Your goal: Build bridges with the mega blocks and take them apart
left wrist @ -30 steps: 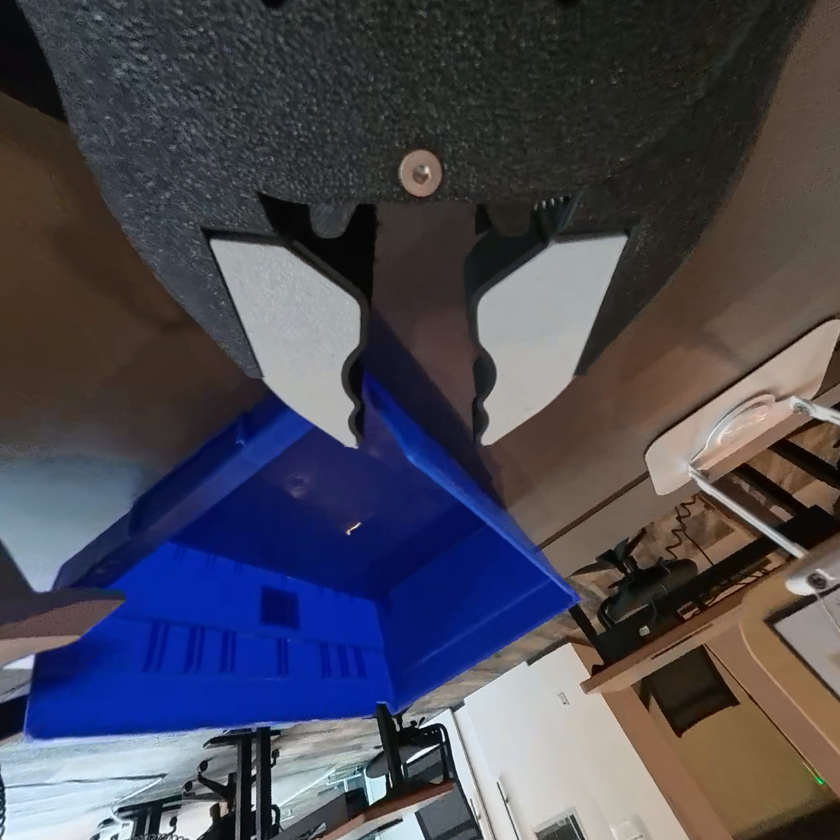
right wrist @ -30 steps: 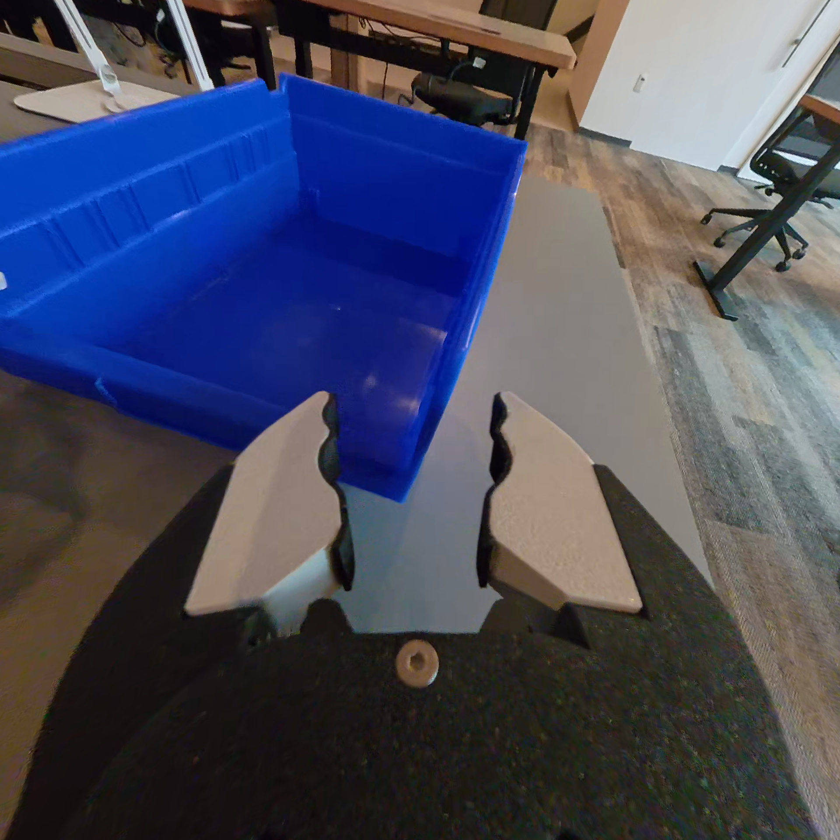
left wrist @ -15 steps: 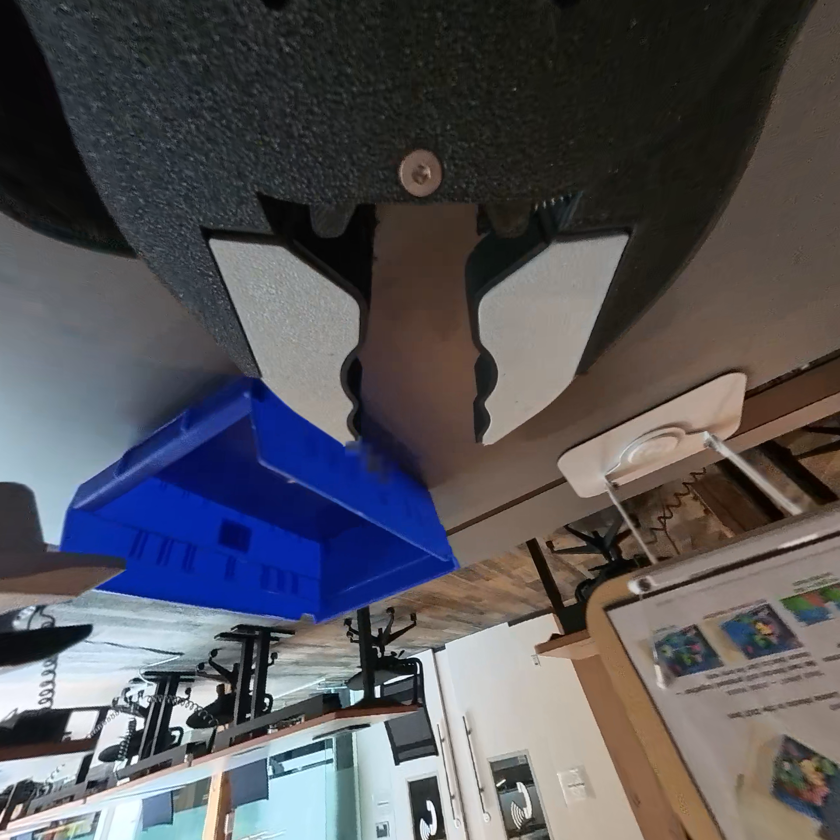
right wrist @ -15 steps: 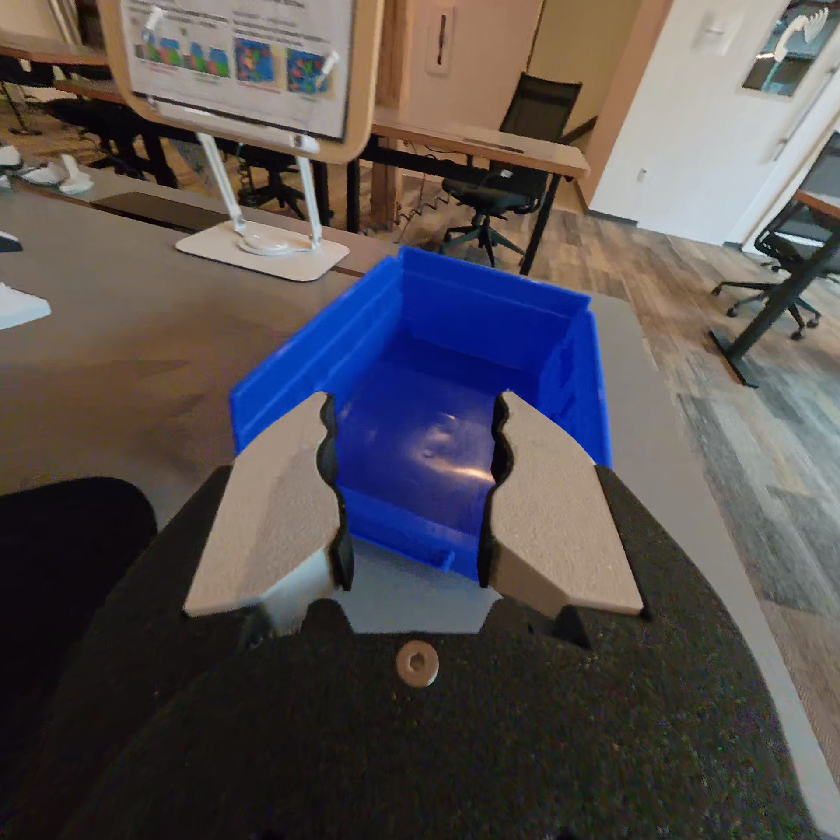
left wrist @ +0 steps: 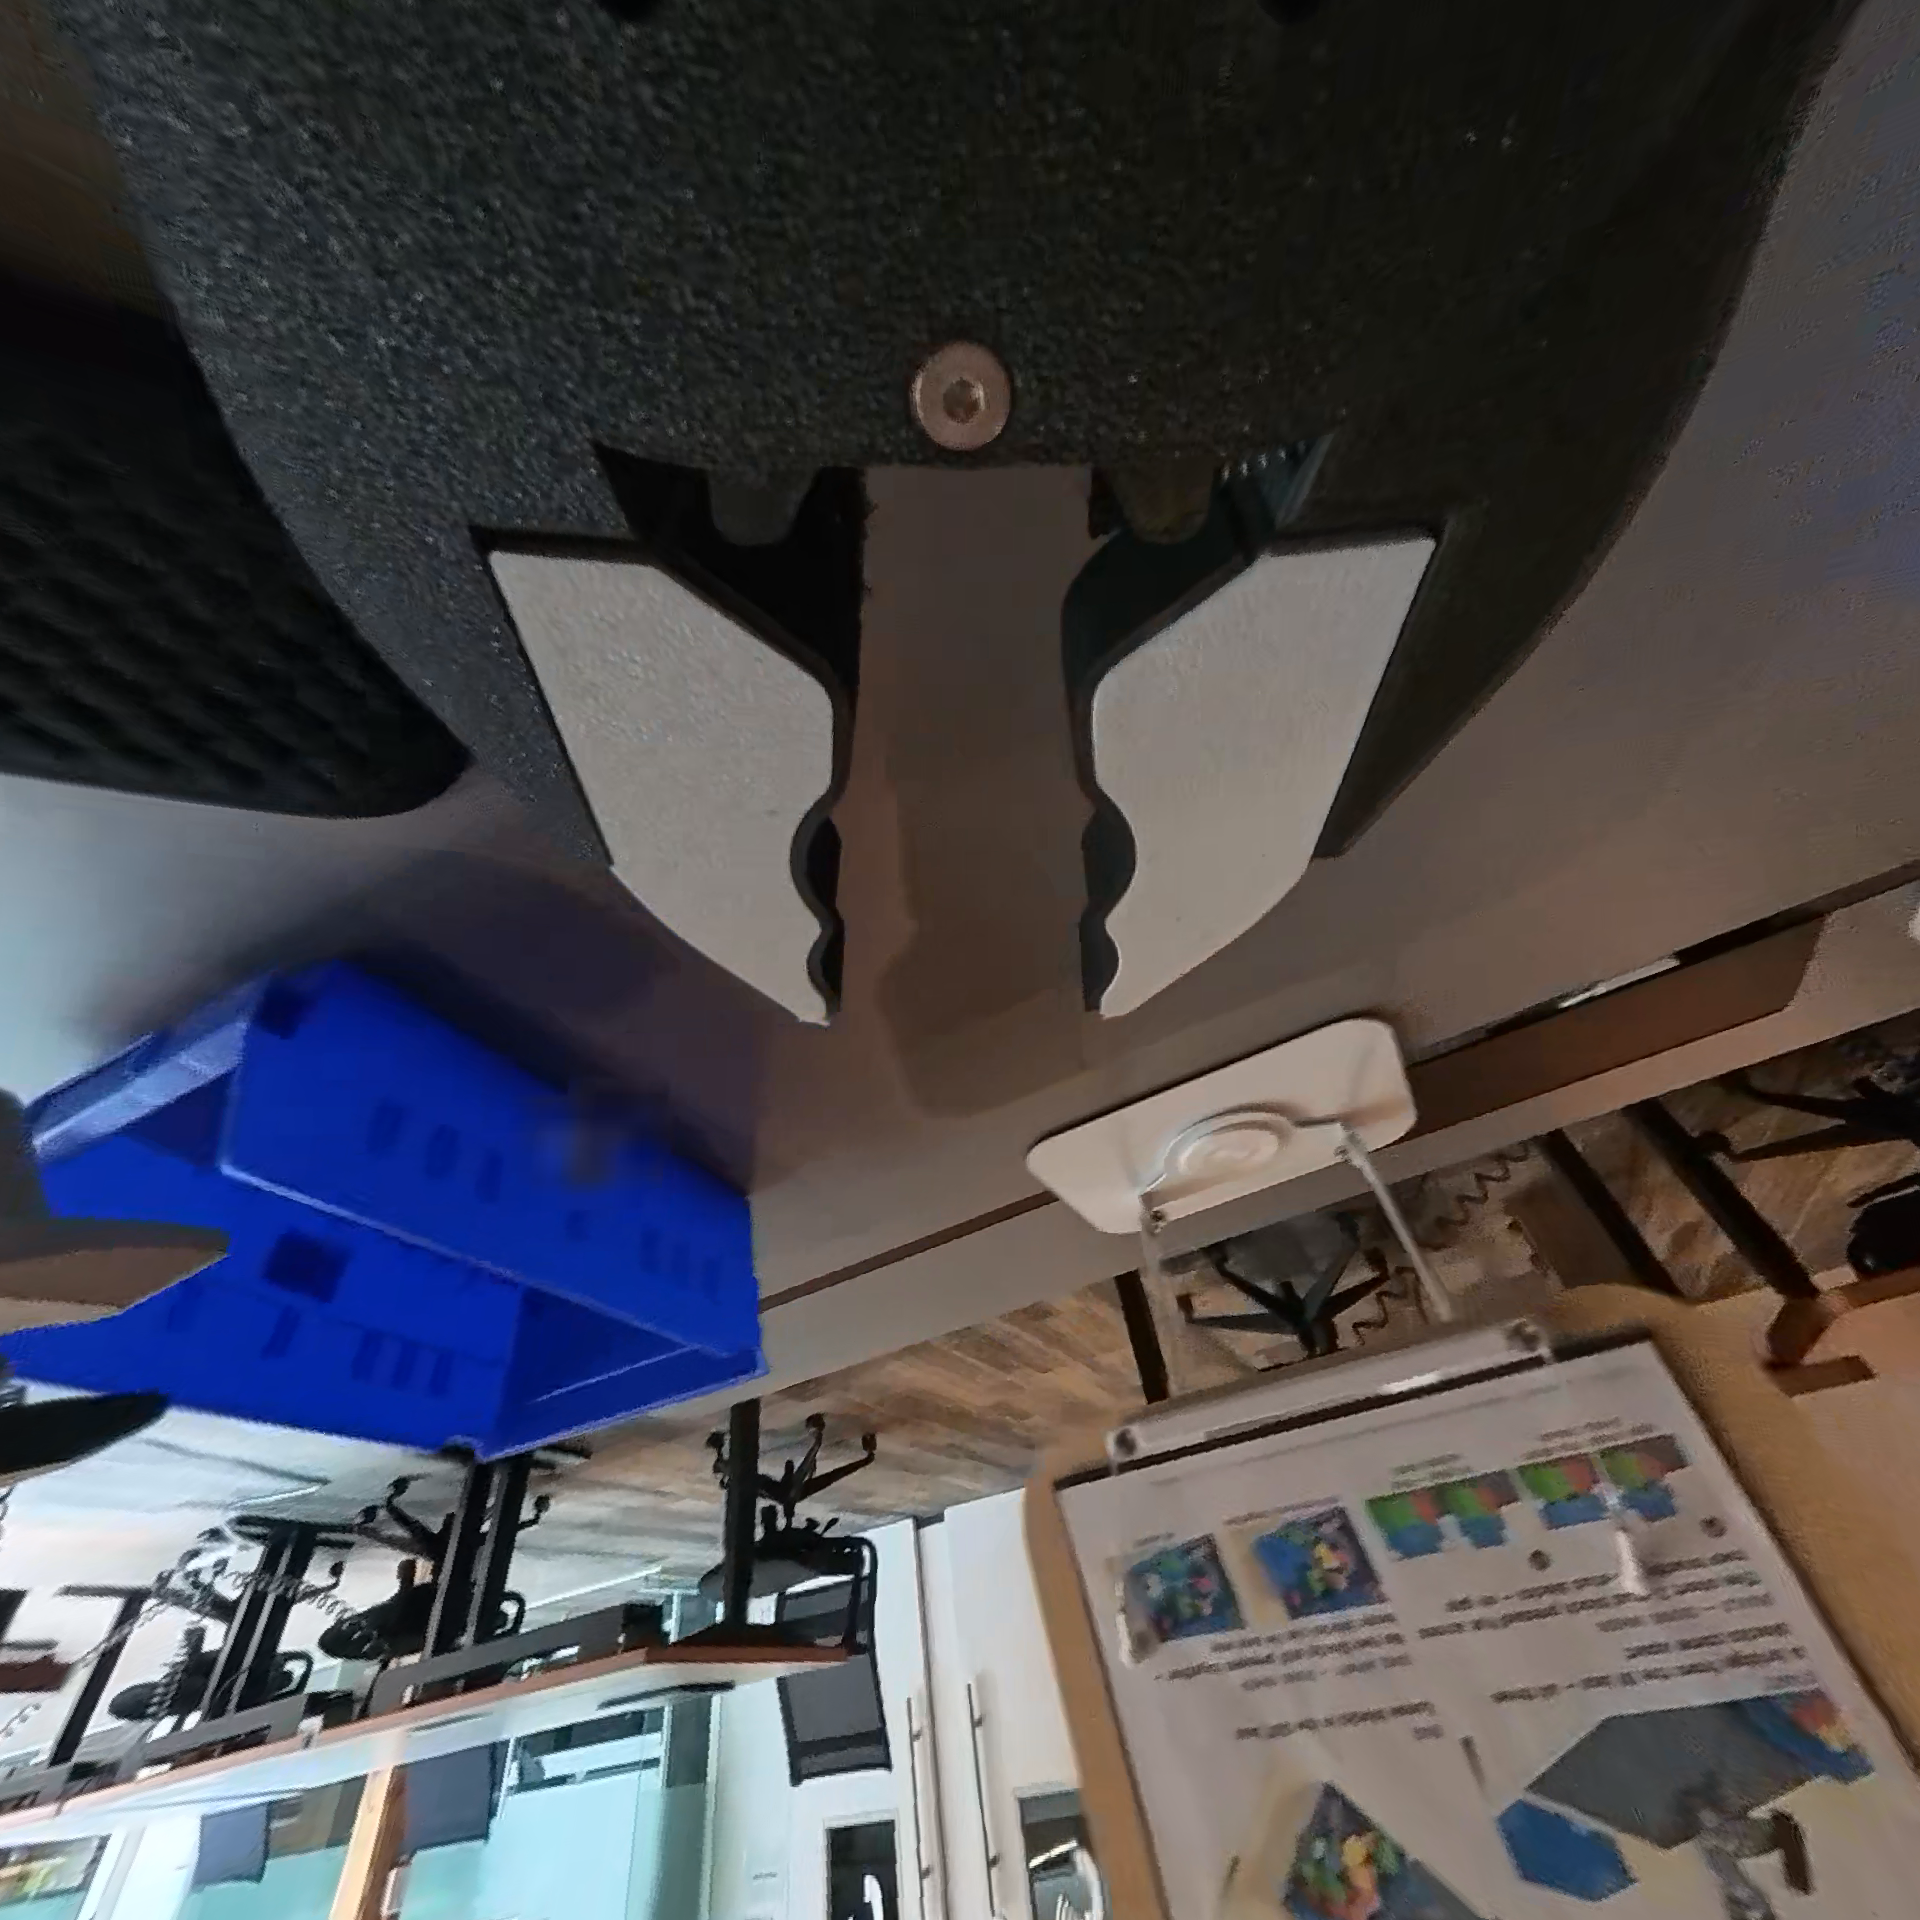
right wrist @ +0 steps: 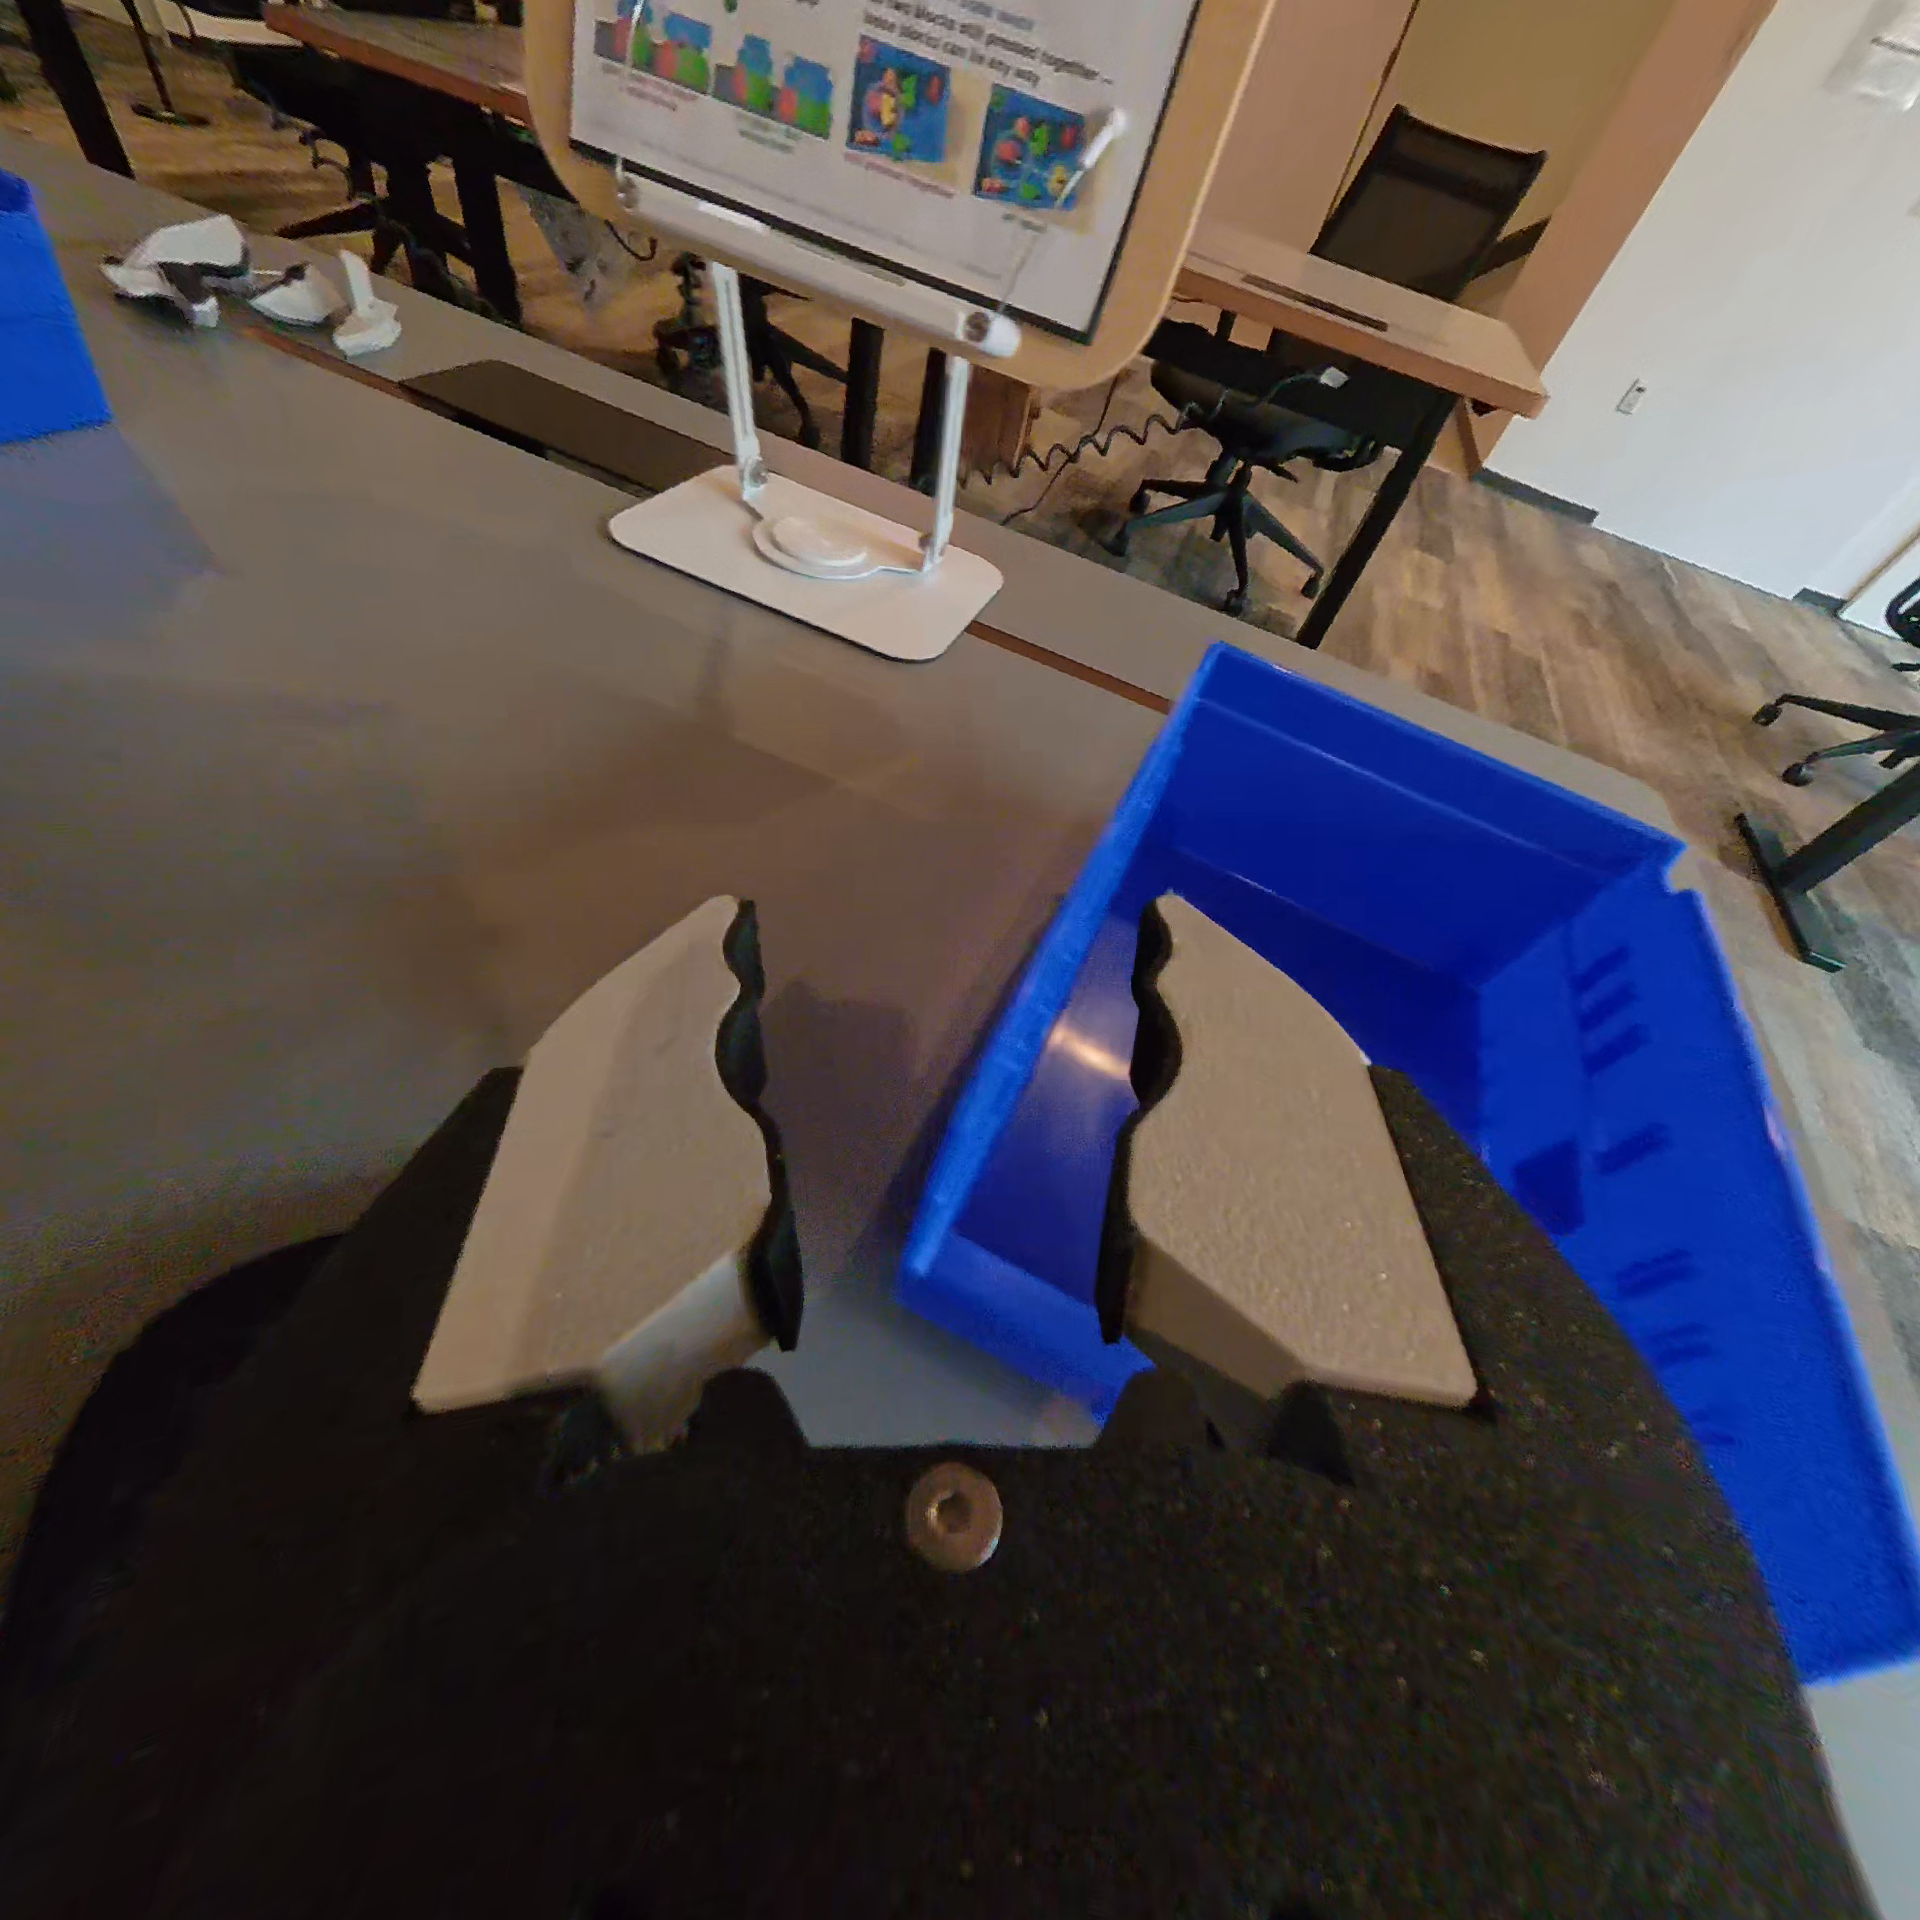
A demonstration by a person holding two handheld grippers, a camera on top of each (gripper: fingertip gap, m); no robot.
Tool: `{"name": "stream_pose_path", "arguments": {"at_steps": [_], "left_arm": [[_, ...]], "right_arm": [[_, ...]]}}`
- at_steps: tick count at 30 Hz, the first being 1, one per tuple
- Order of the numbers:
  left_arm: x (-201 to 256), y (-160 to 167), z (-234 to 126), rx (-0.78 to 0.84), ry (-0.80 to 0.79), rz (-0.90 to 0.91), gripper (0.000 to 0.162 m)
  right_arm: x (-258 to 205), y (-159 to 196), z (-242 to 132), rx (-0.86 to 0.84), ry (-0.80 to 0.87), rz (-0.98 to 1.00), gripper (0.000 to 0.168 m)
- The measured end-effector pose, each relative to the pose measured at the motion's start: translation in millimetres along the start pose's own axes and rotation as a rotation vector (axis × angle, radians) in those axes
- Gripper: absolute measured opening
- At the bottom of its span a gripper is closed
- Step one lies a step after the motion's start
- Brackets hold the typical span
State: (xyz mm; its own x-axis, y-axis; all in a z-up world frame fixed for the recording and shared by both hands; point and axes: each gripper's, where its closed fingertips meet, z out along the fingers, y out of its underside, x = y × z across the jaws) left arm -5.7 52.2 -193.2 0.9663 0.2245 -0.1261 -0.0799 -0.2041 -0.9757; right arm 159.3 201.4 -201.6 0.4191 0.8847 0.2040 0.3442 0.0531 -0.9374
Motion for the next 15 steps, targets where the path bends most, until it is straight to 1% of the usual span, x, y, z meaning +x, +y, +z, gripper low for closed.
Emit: {"name": "stream_pose_path", "arguments": {"at_steps": [5, 11, 15], "left_arm": [[-47.3, 11.1, -19.1, -0.012, -0.035, 0.009, 0.043], [-101.9, 25.3, -38.8, -0.047, -0.097, 0.058, 0.043], [-143.5, 39.1, -59.3, -0.082, -0.167, 0.07, 0.042]], "right_arm": [[-37.1, -9.5, 20.6, -0.011, -0.036, -0.012, 0.069], [-84.0, -21.4, 44.0, -0.031, -0.101, -0.085, 0.069], [-118.0, -27.4, 56.8, -0.031, -0.206, -0.147, 0.069]]}}
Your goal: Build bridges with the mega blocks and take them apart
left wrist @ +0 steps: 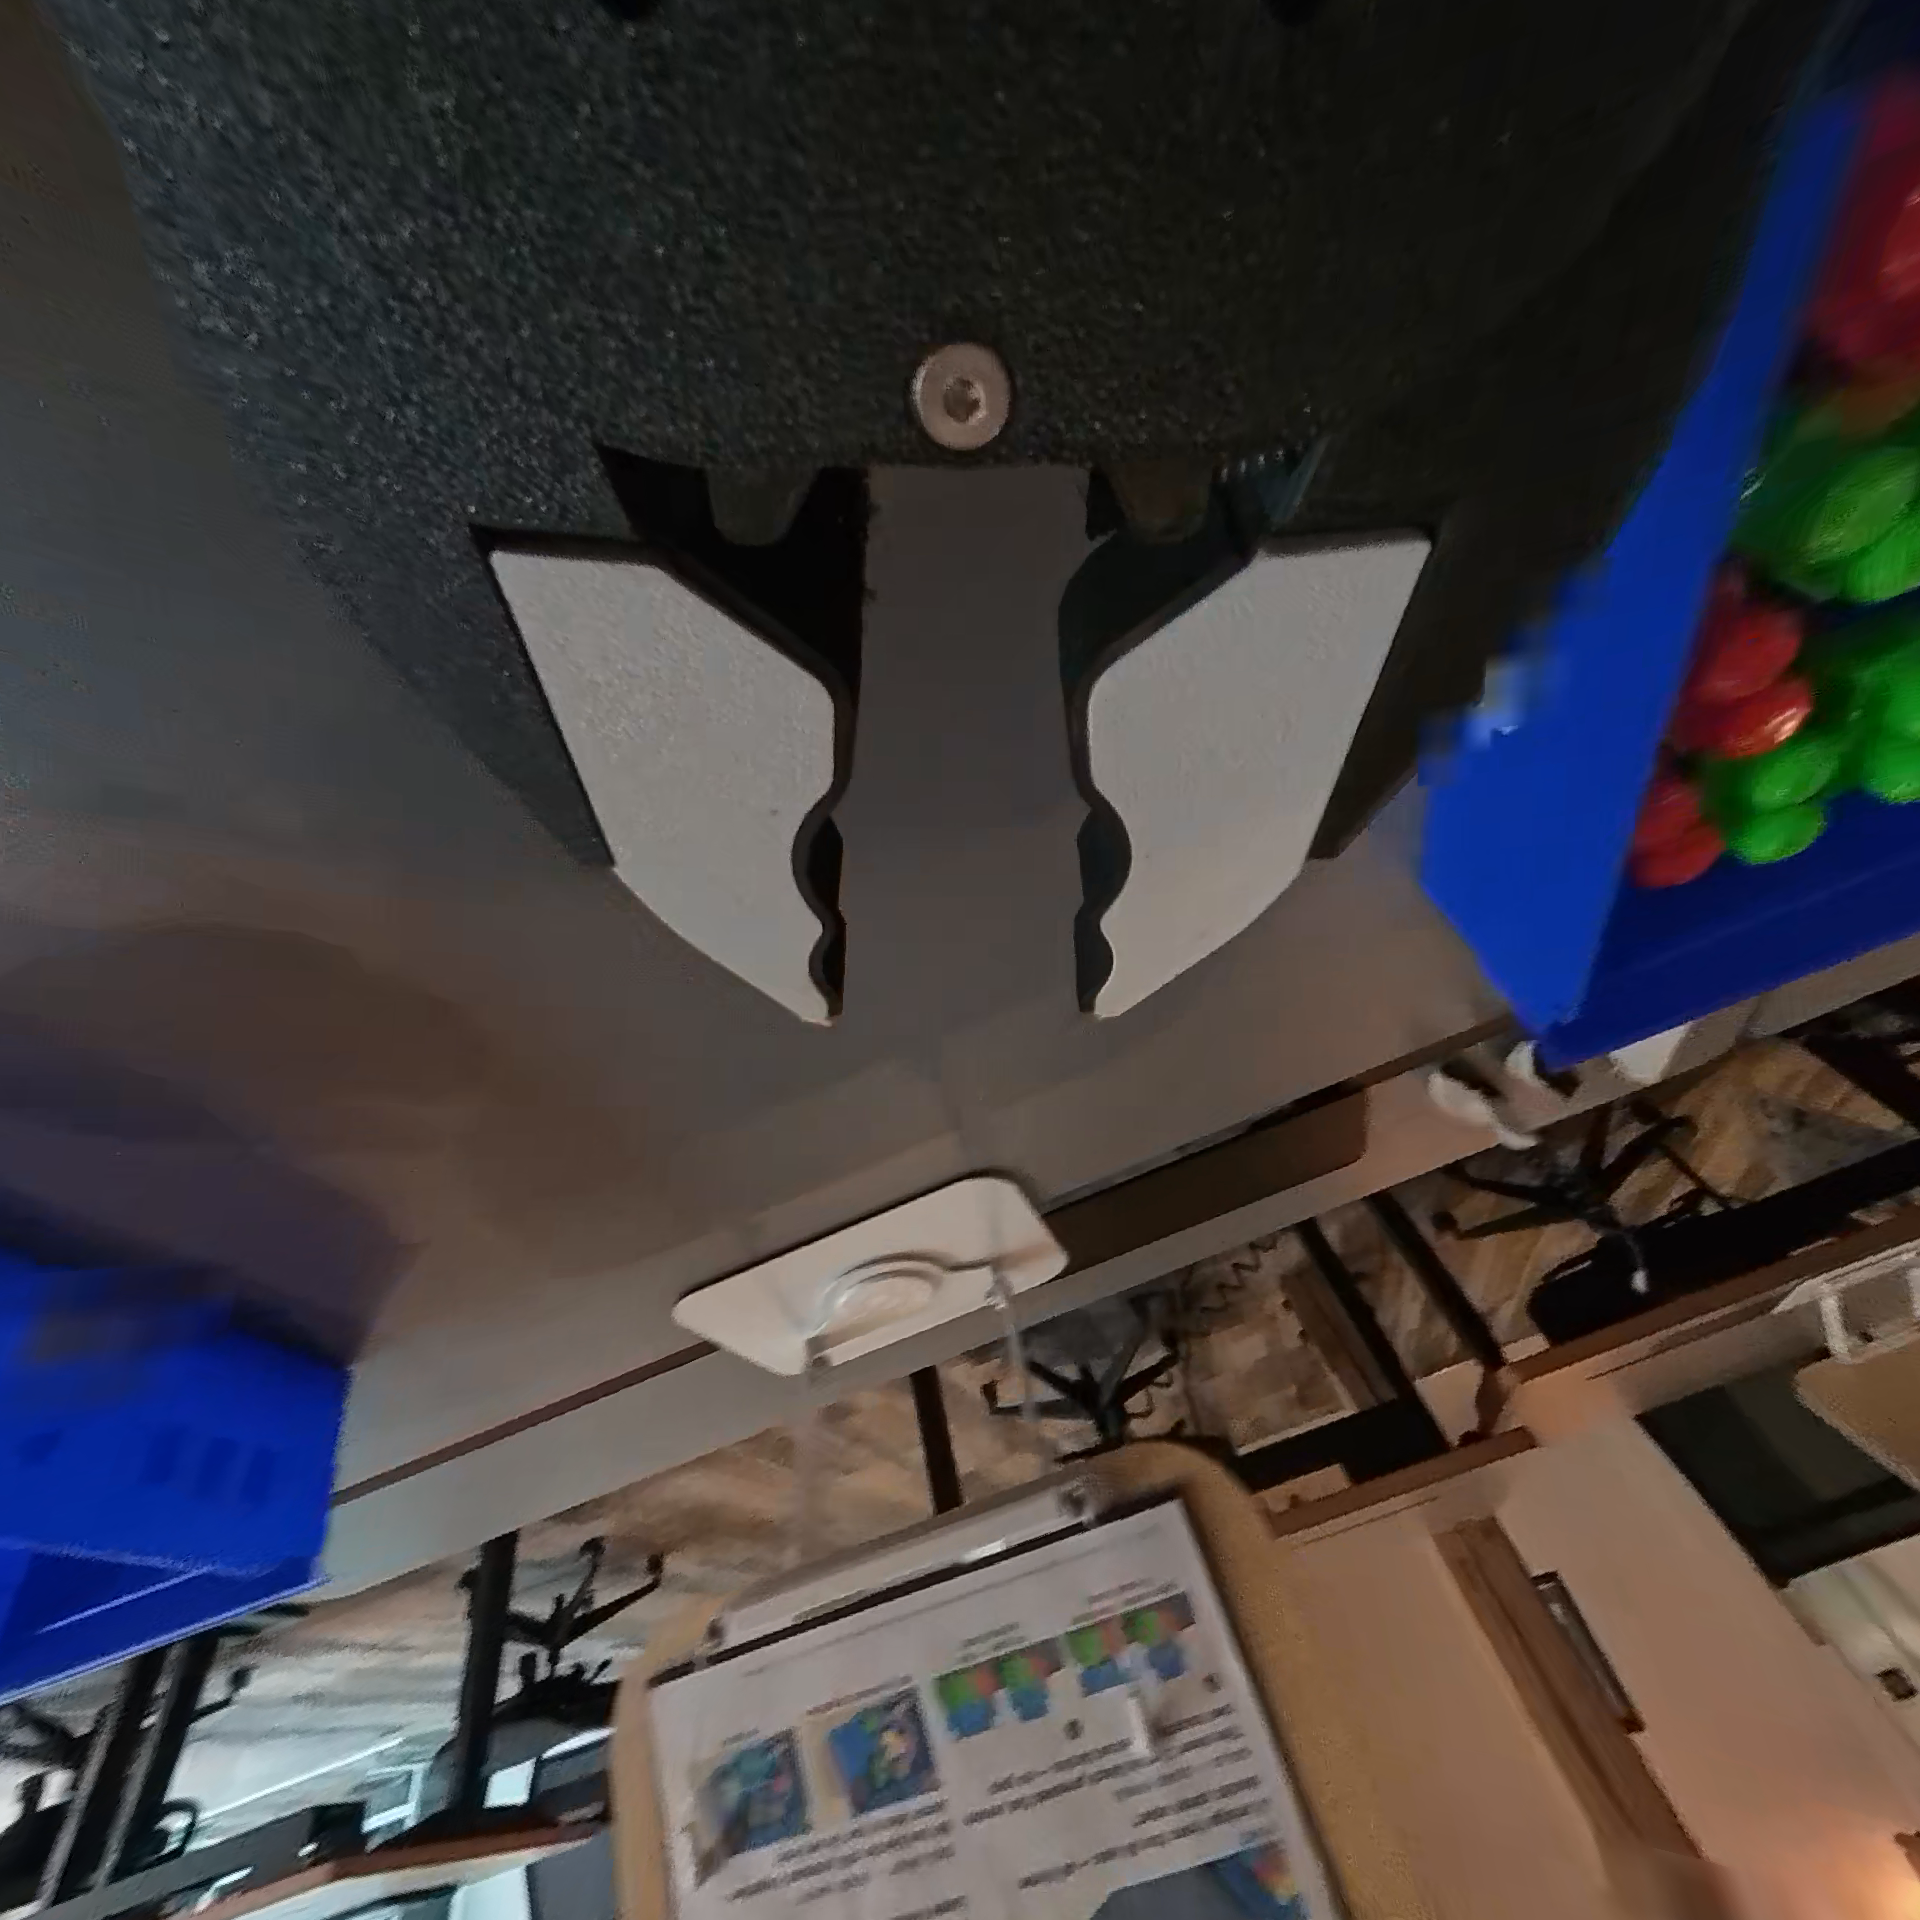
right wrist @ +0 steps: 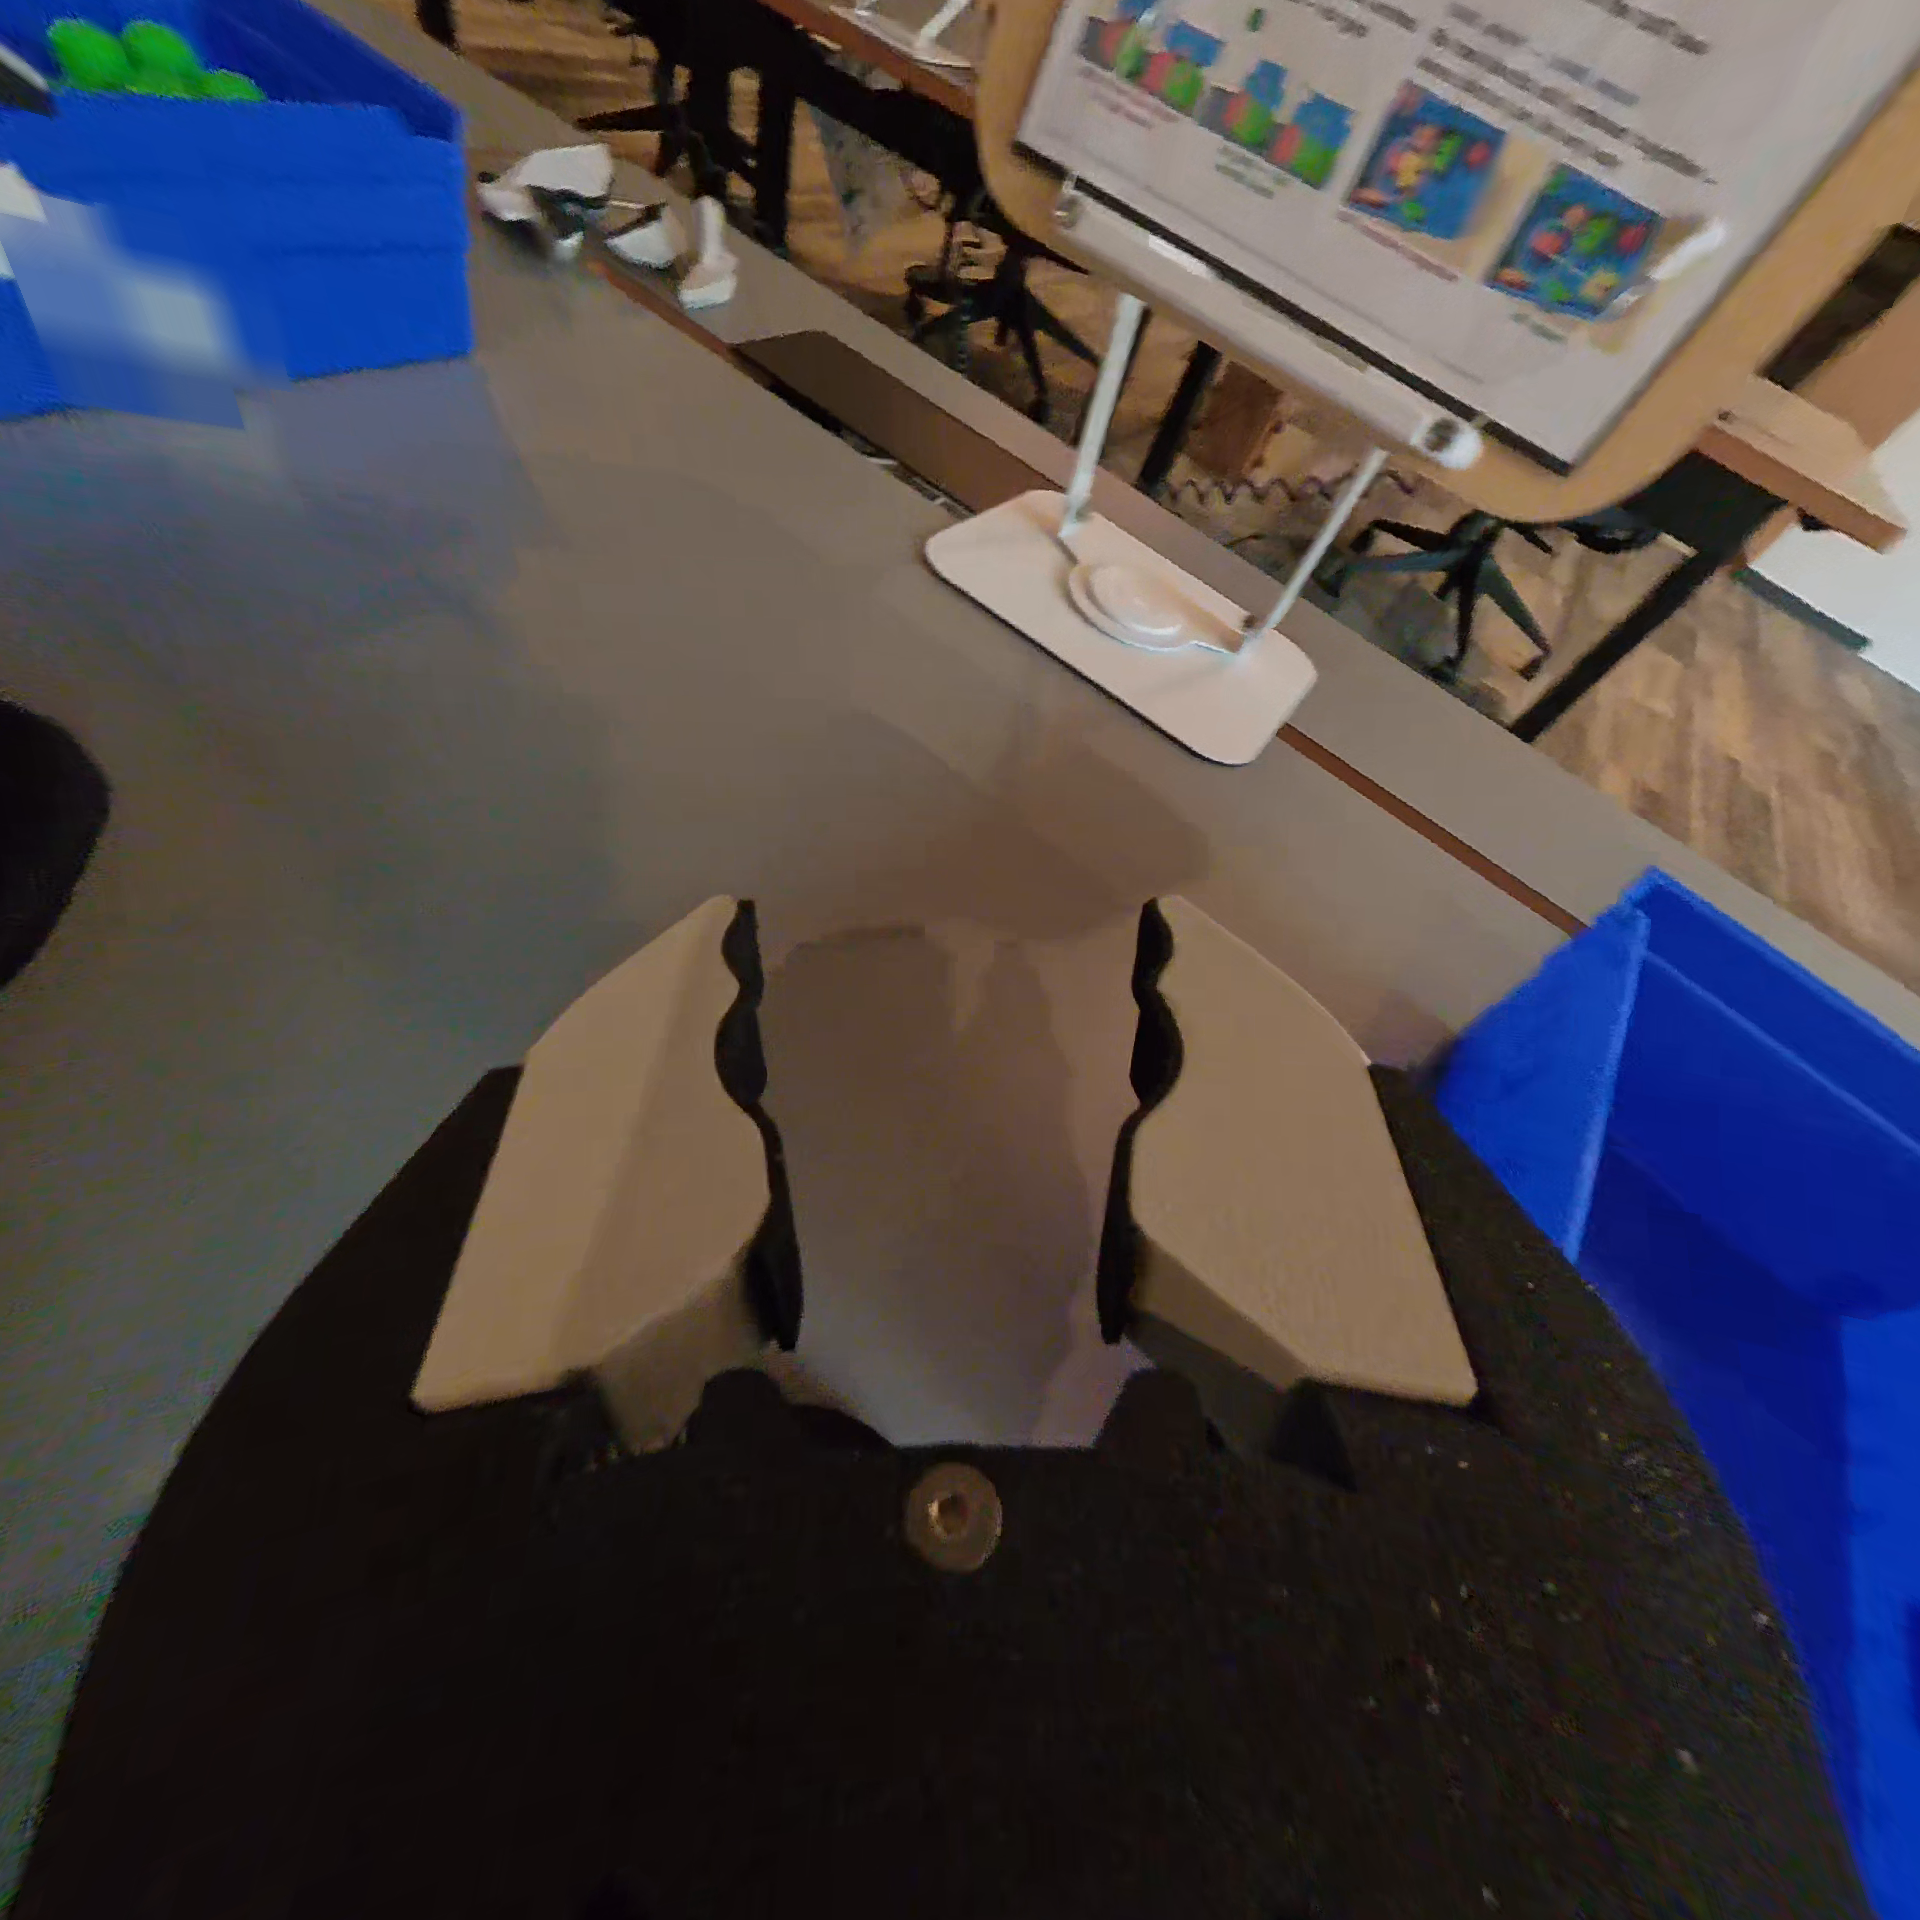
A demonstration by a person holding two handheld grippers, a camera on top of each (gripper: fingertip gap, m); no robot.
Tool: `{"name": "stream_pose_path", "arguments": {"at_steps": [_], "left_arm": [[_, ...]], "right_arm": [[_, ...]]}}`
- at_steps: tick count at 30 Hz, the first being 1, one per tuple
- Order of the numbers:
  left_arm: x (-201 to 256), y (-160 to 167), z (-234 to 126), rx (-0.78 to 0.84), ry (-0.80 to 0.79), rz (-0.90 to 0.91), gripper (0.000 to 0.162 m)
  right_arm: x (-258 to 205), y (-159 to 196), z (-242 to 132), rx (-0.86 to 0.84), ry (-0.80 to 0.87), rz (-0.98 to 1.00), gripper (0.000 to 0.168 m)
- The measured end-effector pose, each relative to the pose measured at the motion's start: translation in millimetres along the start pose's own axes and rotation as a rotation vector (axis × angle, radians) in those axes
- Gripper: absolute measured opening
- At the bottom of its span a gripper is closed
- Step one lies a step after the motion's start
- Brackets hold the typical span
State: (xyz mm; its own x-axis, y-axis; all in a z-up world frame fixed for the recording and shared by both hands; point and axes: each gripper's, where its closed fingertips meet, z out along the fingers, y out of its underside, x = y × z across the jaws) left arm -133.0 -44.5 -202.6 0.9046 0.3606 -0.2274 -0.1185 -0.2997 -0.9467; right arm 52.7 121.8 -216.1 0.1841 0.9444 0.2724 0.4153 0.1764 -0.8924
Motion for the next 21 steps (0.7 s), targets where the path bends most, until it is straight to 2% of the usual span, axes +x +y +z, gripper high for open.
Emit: {"name": "stream_pose_path", "arguments": {"at_steps": [8, 16, 19, 21], "left_arm": [[-102.6, 49.9, -45.0, -0.107, -0.244, -0.054, 0.043], [-190.2, 83.6, -103.3, -0.174, -0.526, -0.181, 0.04], [-201.8, 109.4, -103.4, -0.294, -0.524, -0.25, 0.045], [-203.6, 125.8, -96.7, -0.385, -0.501, -0.285, 0.058]], "right_arm": [[-9.7, -2.7, 36.7, -0.039, -0.023, -0.143, 0.068], [4.8, 0.3, 54.8, -0.01, 0.011, -0.059, 0.063], [8.2, 6.6, 56.8, -0.016, 0.011, -0.023, 0.063], [10.1, 10.7, 57.8, -0.028, 0.016, -0.011, 0.063]]}}
